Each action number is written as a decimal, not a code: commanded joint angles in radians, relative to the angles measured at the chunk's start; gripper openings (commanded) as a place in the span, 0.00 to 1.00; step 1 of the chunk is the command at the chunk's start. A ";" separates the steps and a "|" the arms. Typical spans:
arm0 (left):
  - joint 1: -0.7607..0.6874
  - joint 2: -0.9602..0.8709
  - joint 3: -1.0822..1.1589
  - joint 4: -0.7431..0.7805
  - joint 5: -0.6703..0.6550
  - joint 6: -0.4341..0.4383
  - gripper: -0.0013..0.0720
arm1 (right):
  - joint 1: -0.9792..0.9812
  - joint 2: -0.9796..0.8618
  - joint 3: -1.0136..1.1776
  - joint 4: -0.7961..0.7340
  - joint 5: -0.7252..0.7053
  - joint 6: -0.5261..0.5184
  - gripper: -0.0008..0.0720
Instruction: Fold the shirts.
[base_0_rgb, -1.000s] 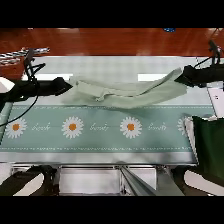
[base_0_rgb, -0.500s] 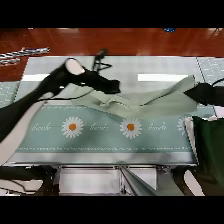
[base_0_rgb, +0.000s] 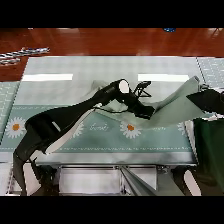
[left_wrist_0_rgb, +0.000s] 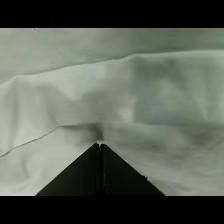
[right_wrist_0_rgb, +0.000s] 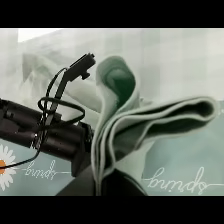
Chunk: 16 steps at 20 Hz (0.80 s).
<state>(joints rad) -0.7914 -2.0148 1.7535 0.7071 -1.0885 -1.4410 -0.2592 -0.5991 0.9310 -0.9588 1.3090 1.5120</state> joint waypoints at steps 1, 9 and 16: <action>0.060 -0.009 0.055 -0.004 -0.054 -0.011 0.04 | 0.000 0.006 0.000 0.010 0.005 0.003 0.04; 0.510 0.452 -0.168 0.242 -0.143 0.018 0.04 | 0.211 -0.159 0.051 0.100 -0.175 0.023 0.04; 0.894 1.099 -0.719 0.266 -0.039 0.087 0.04 | 0.630 -0.710 0.409 0.161 -0.369 0.048 0.04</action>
<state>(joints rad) -0.0429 -1.1530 1.2350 0.9558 -1.1606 -1.3769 0.2173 -1.0924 1.1942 -0.8394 1.0119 1.5539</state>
